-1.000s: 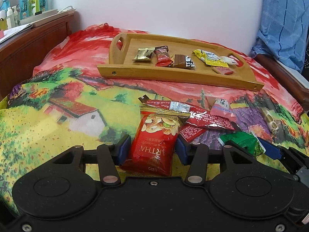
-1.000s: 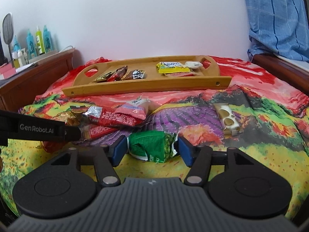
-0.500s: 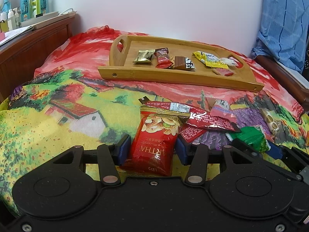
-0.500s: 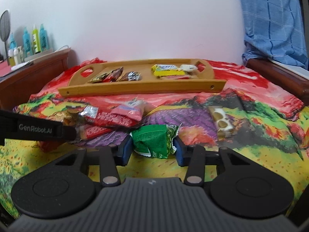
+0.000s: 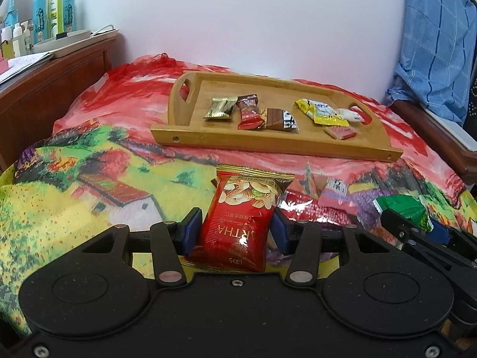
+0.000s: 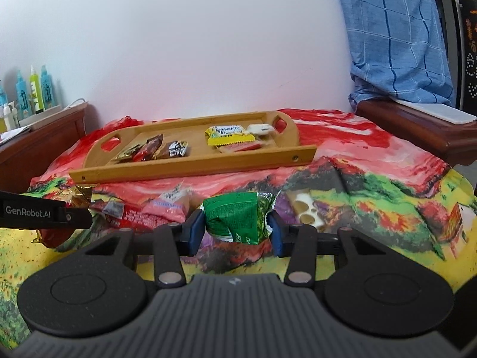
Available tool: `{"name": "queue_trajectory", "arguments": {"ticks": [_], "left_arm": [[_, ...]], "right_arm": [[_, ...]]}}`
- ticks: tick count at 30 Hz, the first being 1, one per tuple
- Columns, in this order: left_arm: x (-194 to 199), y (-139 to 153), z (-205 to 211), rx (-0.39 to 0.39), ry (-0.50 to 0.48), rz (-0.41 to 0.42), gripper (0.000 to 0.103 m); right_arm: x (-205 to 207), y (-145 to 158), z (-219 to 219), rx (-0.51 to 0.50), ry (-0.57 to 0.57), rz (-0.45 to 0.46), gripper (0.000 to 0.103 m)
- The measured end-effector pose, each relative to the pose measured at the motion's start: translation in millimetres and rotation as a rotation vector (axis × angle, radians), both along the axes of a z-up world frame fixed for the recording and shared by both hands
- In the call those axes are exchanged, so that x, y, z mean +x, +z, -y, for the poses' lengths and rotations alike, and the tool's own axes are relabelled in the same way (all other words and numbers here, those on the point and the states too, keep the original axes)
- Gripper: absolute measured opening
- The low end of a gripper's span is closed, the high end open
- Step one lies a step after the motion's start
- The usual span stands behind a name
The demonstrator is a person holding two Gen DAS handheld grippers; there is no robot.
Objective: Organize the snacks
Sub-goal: 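Lift red nut bag and green packet and carry both over the tray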
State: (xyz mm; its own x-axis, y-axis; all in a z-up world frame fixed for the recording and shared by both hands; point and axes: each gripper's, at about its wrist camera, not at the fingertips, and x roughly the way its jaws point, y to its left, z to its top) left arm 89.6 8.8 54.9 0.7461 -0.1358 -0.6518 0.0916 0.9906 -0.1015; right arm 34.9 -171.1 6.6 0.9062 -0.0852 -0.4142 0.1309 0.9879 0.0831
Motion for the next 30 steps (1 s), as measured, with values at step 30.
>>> {"name": "queue_trajectory", "arguments": {"ticks": [30], "left_arm": [[119.7,51.7,17.9,-0.032,0.007,0.050,0.047]], "right_arm": [[127.4,48.9,38.1,0.000,0.066,0.079,0.049]]}}
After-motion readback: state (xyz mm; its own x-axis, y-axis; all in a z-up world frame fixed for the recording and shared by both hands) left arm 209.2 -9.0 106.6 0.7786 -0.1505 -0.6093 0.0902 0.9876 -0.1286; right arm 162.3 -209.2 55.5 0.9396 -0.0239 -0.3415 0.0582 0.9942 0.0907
